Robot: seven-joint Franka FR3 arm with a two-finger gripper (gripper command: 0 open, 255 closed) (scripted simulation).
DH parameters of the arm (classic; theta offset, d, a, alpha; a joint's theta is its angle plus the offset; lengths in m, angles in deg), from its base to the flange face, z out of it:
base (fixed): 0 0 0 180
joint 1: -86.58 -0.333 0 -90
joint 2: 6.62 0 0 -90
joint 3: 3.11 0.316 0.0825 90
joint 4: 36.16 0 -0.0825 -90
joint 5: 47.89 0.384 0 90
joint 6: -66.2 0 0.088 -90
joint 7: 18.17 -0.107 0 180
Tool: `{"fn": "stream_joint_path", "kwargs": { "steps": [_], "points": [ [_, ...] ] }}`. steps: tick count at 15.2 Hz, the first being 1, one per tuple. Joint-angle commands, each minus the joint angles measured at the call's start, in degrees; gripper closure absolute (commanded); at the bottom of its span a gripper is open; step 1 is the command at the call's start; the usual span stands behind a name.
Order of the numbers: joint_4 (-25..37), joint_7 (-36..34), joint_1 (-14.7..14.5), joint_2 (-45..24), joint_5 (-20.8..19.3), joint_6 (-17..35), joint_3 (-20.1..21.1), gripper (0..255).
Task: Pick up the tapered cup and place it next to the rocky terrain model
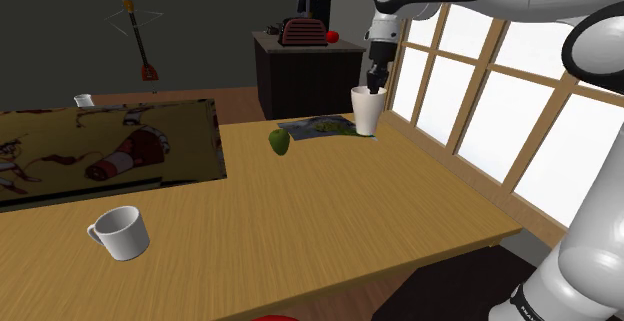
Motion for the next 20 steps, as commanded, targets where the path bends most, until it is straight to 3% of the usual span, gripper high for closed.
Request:
{"fn": "stream_joint_path", "kwargs": {
  "steps": [1, 8, 20],
  "points": [
    [1.29, 2.57, 1.50, -0.84, -0.11, -0.83, -1.09, 255],
    [10.17, 11.02, 7.09, -7.11, -0.02, -4.67, -4.56, 255],
    [-0.88, 12.00, 6.65, -5.85, -0.18, 5.08, -4.47, 255]
  ]
}}
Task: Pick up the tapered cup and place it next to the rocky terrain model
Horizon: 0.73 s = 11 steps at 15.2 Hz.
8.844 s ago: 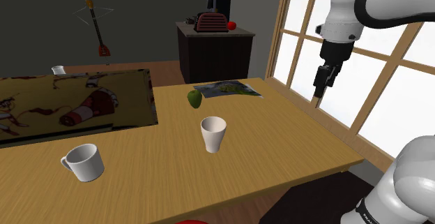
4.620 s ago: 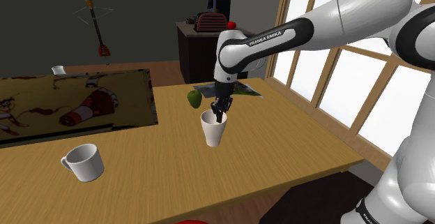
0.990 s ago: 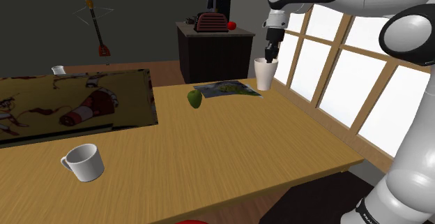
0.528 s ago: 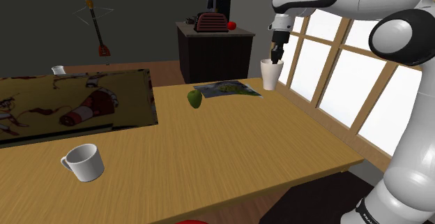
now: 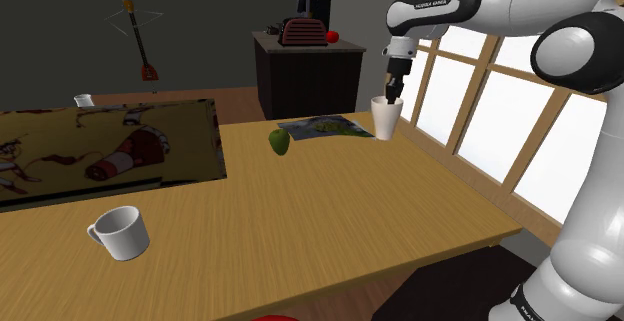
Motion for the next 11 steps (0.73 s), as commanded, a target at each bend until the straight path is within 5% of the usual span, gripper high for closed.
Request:
{"fn": "stream_joint_path", "kwargs": {
  "steps": [1, 11],
  "points": [
    [-1.62, 0.38, 0.08, 0.02, 0.00, 1.61, -0.07, 255],
    [-8.31, 1.26, -0.09, -0.71, 0.25, 8.96, 0.03, 255]
  ]
}}
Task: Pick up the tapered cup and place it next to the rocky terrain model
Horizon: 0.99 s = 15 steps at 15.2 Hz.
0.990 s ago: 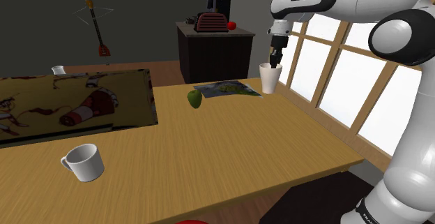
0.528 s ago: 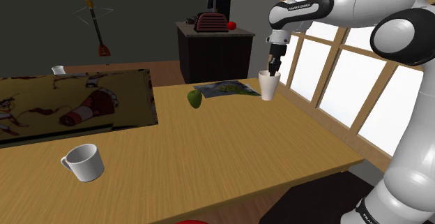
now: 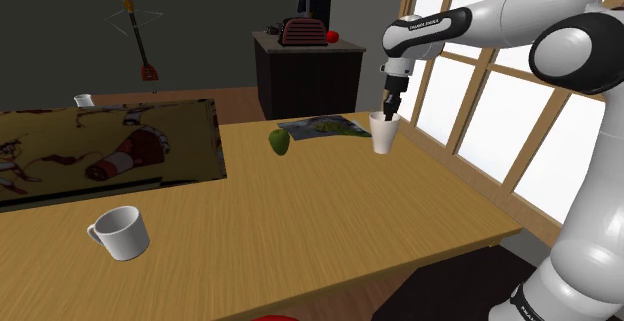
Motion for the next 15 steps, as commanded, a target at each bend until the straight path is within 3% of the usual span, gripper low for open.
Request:
{"fn": "stream_joint_path", "kwargs": {
  "steps": [1, 15],
  "points": [
    [-1.01, 0.12, -0.06, -0.44, 0.11, 1.49, 0.06, 255],
    [-7.14, 1.41, -0.11, -3.29, 0.87, 10.36, 0.28, 255]
  ]
}}
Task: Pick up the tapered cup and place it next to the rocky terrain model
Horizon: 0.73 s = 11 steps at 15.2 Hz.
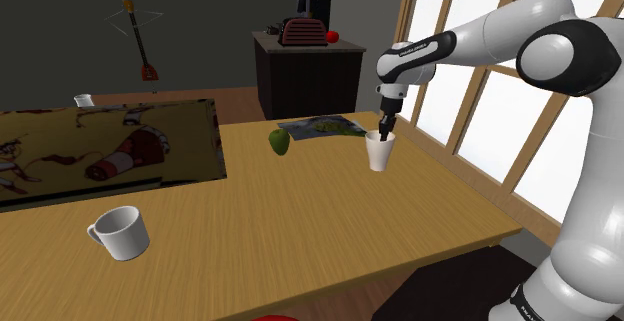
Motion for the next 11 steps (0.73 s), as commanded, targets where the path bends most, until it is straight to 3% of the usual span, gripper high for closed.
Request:
{"fn": "stream_joint_path", "kwargs": {
  "steps": [1, 7, 8, 11],
  "points": [
    [-0.25, 0.12, 0.04, -0.09, 0.03, 0.38, -0.02, 255],
    [-0.25, 0.12, 0.04, -0.09, 0.03, 0.38, -0.02, 255],
    [-0.25, 0.13, 0.04, -0.09, 0.03, 0.37, -0.02, 0],
    [-0.26, 0.12, 0.04, -0.08, 0.03, 0.38, -0.01, 0]
  ]
}}
